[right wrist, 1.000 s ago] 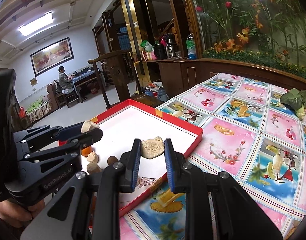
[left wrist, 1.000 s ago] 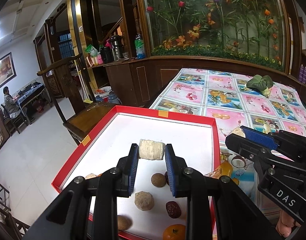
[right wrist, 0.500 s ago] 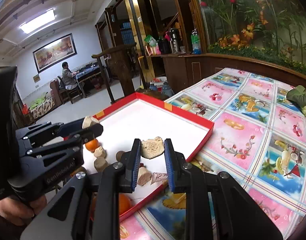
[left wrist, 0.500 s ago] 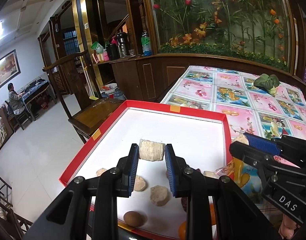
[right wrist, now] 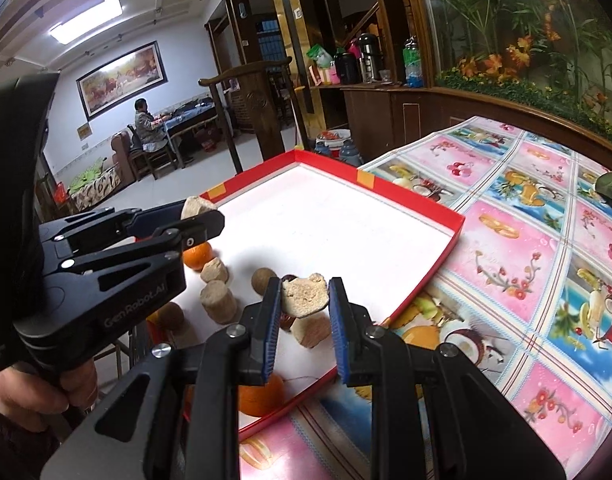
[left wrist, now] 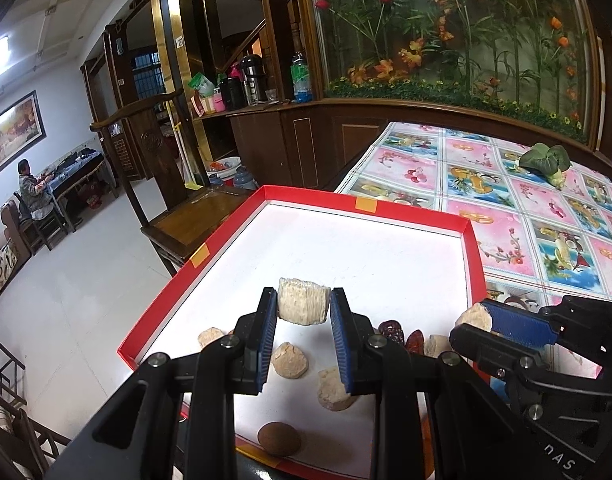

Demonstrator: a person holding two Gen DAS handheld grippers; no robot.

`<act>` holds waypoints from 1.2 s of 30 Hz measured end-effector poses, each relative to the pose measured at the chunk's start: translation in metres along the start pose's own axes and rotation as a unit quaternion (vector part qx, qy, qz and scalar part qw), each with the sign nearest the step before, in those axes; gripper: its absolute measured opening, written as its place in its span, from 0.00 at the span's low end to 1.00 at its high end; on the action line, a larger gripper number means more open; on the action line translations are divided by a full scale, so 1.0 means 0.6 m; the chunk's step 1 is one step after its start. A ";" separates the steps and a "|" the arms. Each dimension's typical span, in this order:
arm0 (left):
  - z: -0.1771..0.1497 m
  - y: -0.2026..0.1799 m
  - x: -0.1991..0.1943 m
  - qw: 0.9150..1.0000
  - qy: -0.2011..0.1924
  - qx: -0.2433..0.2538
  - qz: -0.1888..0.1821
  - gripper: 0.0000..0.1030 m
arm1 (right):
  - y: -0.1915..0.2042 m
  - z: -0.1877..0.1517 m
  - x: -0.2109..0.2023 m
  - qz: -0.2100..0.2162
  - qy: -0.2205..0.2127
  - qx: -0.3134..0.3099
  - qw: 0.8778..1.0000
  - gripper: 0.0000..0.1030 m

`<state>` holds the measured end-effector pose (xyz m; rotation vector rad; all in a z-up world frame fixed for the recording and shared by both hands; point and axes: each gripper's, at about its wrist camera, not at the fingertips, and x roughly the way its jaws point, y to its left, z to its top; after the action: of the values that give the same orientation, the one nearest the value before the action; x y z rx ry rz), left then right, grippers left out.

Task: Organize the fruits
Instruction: 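Carry both beige cubes into the tray and open both tools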

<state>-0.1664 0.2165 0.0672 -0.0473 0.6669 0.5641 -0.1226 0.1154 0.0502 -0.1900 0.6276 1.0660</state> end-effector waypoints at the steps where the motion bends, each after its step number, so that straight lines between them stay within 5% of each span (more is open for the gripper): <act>1: -0.001 0.001 0.000 1.000 0.000 0.000 0.000 0.25 | 0.001 -0.001 0.002 0.000 0.003 -0.001 1.000 0.25; 36: -0.024 -0.015 0.017 1.000 0.025 0.017 0.003 0.26 | -0.004 -0.010 0.030 0.008 0.043 0.014 0.999 0.26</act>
<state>-0.1636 0.2108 0.0486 -0.0266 0.7248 0.5589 -0.1170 0.1252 0.0345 -0.2078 0.7232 1.0679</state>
